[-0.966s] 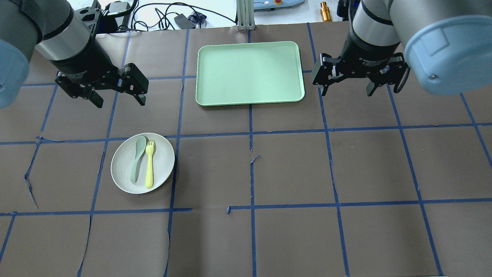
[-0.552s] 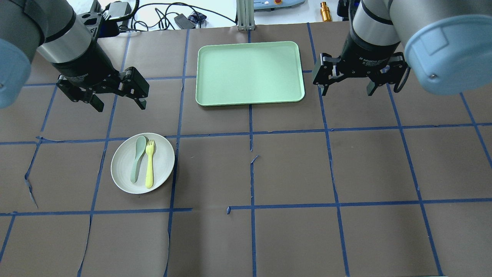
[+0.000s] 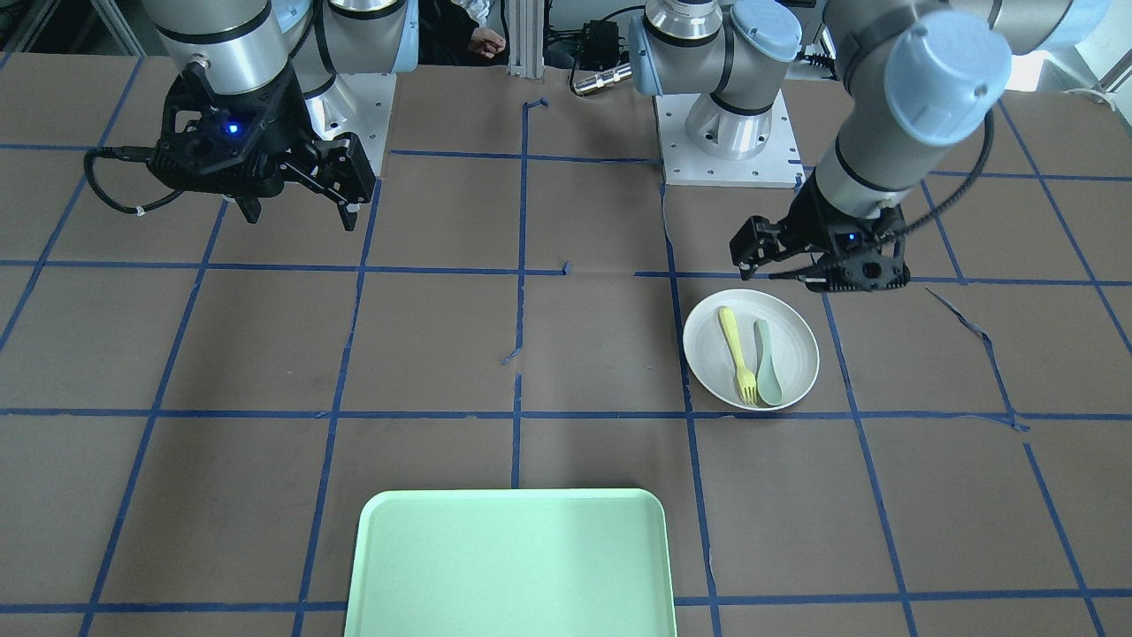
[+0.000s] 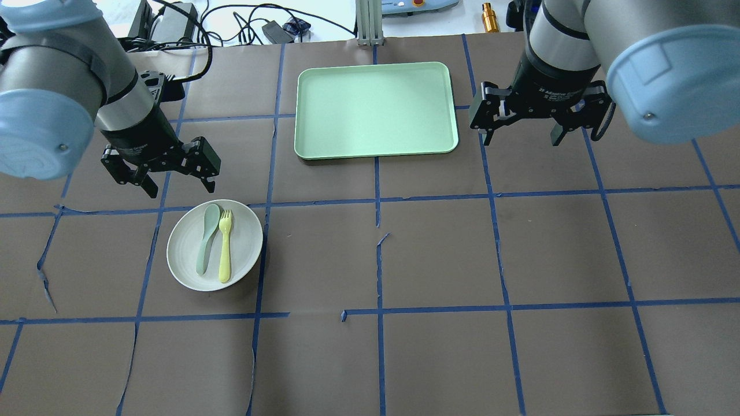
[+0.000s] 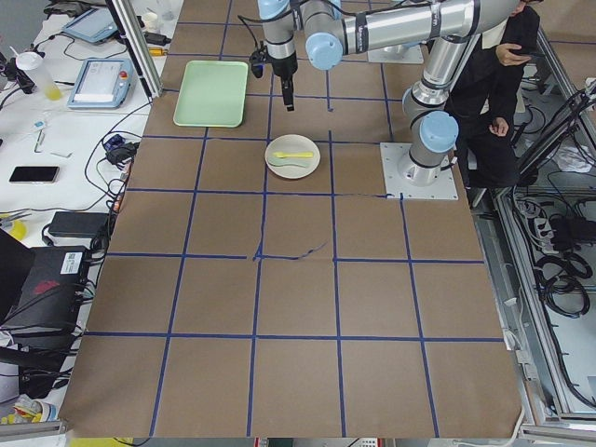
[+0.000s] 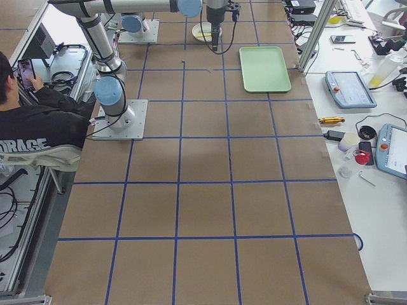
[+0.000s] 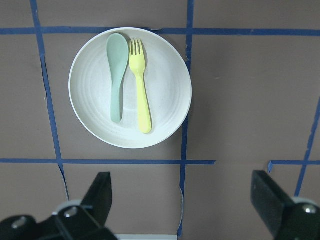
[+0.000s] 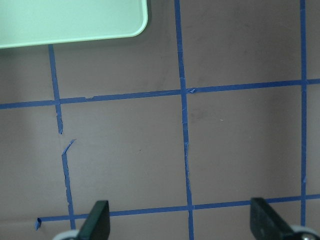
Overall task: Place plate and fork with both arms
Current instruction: 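Lower the left gripper to the rim of the white plate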
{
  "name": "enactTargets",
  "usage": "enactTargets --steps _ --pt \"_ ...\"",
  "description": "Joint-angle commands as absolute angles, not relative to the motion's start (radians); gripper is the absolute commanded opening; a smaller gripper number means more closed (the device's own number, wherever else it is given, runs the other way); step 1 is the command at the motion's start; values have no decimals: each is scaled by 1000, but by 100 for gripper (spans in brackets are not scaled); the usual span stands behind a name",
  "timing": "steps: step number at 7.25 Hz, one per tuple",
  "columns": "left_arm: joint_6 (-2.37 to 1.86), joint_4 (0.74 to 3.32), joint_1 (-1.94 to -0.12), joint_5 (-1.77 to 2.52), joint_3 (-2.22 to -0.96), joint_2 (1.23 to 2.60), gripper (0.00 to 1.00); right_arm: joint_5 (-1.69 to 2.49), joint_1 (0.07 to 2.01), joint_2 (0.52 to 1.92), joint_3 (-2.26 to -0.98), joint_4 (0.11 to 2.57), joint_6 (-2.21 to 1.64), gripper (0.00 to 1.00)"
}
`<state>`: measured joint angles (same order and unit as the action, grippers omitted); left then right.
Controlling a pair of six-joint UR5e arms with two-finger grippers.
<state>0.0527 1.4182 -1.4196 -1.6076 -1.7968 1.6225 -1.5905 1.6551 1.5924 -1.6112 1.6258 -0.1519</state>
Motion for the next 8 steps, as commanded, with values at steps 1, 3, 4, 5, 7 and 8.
enactTargets --steps 1,3,4,5,7,8 --pt "242 1133 -1286 -1612 -1973 1687 100 -1586 1655 1592 -1612 1626 -152 100" --pt "407 917 -1235 -1617 -2127 1741 94 -1585 1655 1591 -1612 1626 -152 100" --pt "443 860 -1186 -1614 -2164 1765 94 -1585 1655 1591 -1612 1626 -152 100" --pt "460 858 -1175 -1614 -2163 1782 90 -1586 1655 1591 -1612 1625 -152 100" --pt "457 857 -1173 -1614 -2157 1801 51 -1585 1655 1591 -1612 1626 -152 100" --pt "456 857 -1173 -1612 -2155 1802 25 -1585 1655 1591 -1612 1625 -152 100"
